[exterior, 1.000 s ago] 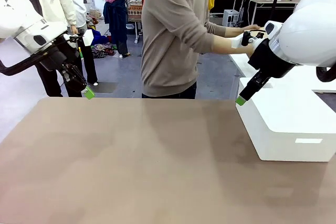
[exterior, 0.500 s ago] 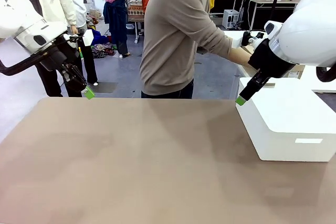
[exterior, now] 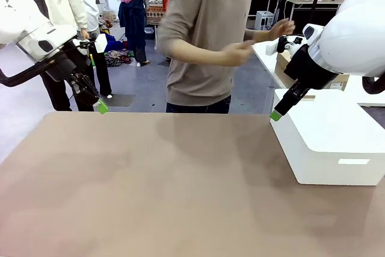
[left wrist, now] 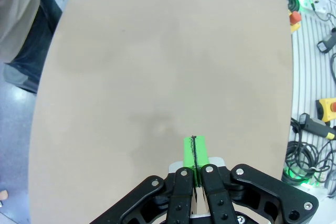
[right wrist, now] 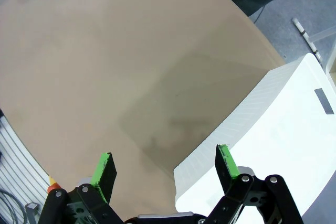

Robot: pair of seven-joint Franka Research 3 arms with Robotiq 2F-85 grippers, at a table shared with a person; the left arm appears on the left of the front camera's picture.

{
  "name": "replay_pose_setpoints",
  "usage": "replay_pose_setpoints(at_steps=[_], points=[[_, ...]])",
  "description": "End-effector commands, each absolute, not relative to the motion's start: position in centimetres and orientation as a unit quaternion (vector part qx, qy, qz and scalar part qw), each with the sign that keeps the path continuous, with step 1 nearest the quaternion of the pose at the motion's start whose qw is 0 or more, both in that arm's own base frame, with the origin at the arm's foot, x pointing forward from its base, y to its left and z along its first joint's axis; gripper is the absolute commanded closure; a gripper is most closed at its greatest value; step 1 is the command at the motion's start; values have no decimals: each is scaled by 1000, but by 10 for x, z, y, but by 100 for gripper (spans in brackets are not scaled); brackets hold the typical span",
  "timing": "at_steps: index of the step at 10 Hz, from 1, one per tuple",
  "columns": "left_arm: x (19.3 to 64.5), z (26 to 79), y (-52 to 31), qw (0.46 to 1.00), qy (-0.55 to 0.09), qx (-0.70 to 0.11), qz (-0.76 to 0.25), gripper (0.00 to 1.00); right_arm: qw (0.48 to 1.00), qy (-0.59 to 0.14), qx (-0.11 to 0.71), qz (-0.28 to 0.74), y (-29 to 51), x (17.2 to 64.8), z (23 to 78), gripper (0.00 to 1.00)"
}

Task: Pack the shoes into the box.
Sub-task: Press down on the lid of the Shoes Box.

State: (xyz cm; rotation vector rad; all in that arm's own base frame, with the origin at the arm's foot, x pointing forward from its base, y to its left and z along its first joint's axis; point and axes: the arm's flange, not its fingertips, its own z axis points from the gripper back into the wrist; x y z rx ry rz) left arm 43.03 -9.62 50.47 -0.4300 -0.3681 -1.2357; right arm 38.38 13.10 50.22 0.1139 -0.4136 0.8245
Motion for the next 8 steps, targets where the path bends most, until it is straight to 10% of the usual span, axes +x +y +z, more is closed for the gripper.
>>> replay_pose_setpoints(at_steps=[1,8], points=[[430,506,-95,782,-166,-193,-569,100,894,-199,55,397,130,382,501,0],[430,506,-95,782,-166,-193,-569,100,894,-199,55,397,130,382,501,0]])
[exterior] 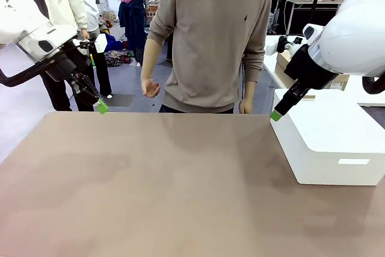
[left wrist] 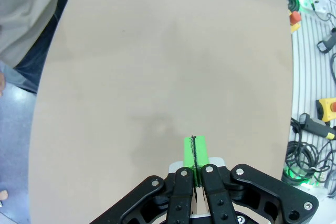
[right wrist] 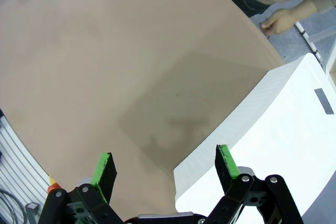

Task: Pack the shoes into the box.
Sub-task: Press down on the lid of the Shoes Box.

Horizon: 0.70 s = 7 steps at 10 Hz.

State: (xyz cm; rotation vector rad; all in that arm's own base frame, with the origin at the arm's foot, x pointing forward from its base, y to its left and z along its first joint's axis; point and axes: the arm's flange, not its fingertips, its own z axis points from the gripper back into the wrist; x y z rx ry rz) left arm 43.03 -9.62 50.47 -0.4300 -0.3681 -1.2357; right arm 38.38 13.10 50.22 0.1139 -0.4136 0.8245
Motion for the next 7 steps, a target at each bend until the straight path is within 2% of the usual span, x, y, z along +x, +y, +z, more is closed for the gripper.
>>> replay_pose_setpoints(at_steps=[1,7], points=[[430,506,-95,782,-166,-193,-569,100,894,-199,55,397,130,382,501,0],[430,506,-95,782,-166,-193,-569,100,894,-199,55,397,130,382,501,0]])
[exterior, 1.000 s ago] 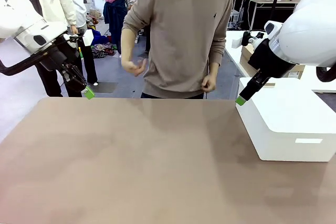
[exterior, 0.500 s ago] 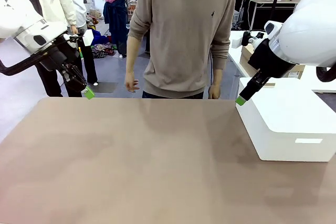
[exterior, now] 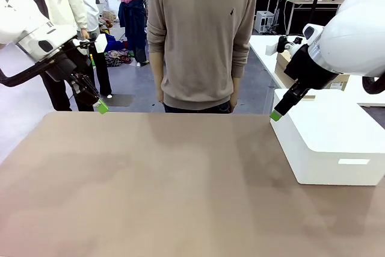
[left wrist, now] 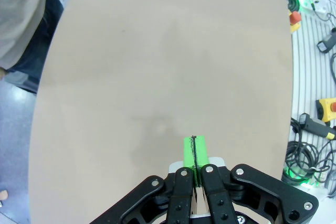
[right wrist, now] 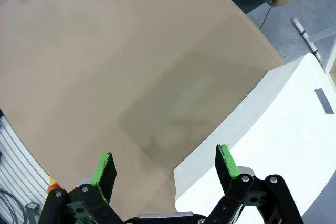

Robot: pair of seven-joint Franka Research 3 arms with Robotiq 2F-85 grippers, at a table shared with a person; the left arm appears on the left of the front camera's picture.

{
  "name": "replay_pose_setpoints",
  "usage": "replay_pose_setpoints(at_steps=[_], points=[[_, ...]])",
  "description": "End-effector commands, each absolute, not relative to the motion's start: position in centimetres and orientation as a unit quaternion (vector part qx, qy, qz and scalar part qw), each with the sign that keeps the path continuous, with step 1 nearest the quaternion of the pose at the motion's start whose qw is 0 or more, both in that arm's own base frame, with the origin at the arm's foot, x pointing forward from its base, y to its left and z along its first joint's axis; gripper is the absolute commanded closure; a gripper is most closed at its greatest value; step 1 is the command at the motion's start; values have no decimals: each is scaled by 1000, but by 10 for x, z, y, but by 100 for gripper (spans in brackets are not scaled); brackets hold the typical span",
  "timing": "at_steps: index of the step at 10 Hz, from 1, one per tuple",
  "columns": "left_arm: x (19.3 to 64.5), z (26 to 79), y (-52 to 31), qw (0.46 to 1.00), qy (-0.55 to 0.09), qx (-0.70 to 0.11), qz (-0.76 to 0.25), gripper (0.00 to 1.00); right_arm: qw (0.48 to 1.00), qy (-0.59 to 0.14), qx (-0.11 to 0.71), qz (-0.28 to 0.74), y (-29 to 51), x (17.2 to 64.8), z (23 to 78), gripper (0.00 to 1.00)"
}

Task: Pack the shoes into the box.
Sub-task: Press down on the lid of the Shoes Box.

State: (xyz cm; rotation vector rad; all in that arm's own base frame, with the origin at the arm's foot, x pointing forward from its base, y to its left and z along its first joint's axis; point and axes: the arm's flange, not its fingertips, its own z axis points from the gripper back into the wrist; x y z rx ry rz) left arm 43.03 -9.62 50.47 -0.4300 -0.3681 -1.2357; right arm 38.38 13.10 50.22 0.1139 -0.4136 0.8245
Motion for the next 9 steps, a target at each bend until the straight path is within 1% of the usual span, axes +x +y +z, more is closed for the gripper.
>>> replay_pose_setpoints(at_steps=[1,9], points=[[430,506,-95,782,-166,-193,-569,100,894,-199,55,397,130,382,501,0],[430,506,-95,782,-166,-193,-569,100,894,-199,55,397,130,382,501,0]])
